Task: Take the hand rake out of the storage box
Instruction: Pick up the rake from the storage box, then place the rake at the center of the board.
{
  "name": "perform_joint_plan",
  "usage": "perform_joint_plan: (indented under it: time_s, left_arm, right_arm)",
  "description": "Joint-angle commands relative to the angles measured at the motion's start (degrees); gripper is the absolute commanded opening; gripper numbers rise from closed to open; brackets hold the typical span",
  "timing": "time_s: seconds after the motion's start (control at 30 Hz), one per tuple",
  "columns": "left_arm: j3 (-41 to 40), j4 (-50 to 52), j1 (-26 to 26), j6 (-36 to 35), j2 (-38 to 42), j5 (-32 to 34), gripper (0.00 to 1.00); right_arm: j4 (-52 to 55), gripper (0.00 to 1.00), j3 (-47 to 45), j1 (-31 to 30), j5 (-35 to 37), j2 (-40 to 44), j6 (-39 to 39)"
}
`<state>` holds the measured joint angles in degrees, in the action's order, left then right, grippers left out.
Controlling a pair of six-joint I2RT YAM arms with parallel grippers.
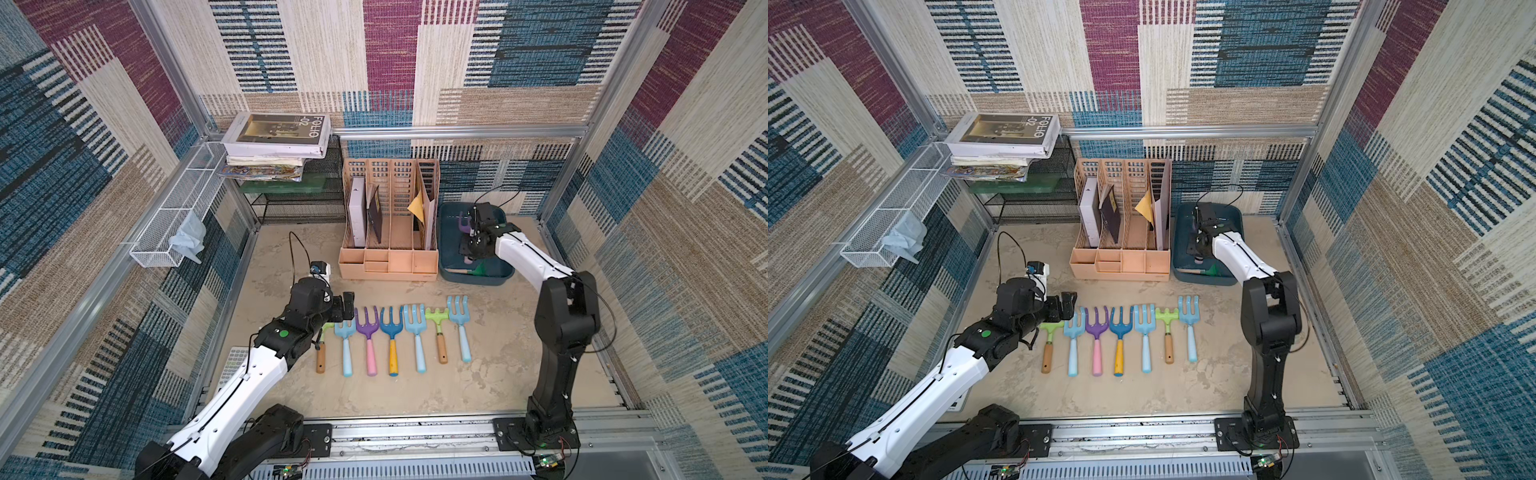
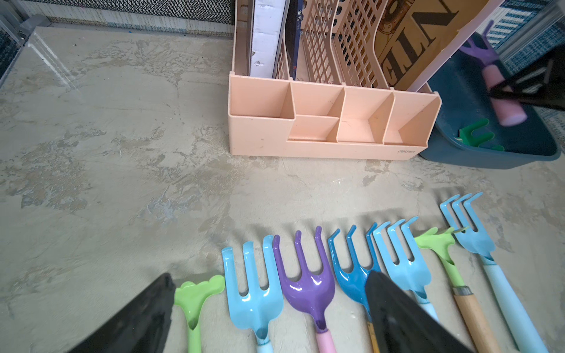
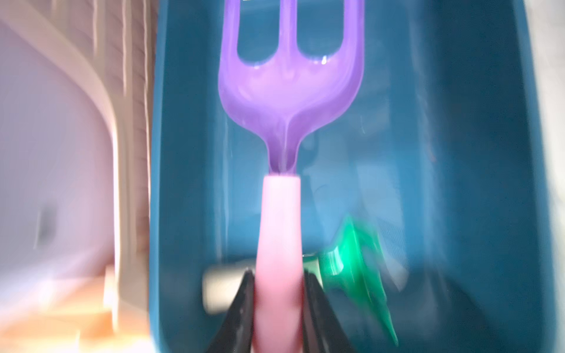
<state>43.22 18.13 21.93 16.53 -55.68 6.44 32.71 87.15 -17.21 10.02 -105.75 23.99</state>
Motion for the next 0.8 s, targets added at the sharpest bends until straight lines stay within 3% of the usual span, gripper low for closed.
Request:
perform_joint_plan:
  time_s: [0.0, 0.2, 0.37, 0.5, 0.63, 0.77]
  left_arm:
    - [-0.15, -0.33, -0.14, -0.19, 0.15, 0.56, 0.99]
    - [-0.23, -0.55, -0.29, -0.09, -0.13, 0.25, 0.99]
    - [-0.22, -0.32, -0.32, 0.2, 0.22, -0.31, 0.99]
    - [-1.16, -0.55, -0.32, 0.47, 1.76, -0.45, 0.99]
    - [-1.8, -0.43, -0.32, 0.62, 3.44, -0.37, 0.99]
    - [-2.14, -0.68, -0.31, 0.67, 4.02, -0.45, 0.99]
  right_arm:
    - [-2.19, 0.0, -14.28, -4.26, 1.03, 14.19, -0.84]
    - [0.53, 0.0, -37.27, -10.86, 2.57, 37.1, 3.92]
    - [1.93, 0.01, -46.05, -10.92, -1.24, 46.16, 2.84]
    - [-1.18, 0.03, -48.91, -10.31, -1.29, 46.66, 2.04]
    - [-1.36, 0.03, -48.68, -7.41, -5.36, 41.67, 3.39]
    - [-0.5, 0.03, -49.53, -6.28, -3.23, 38.62, 4.94]
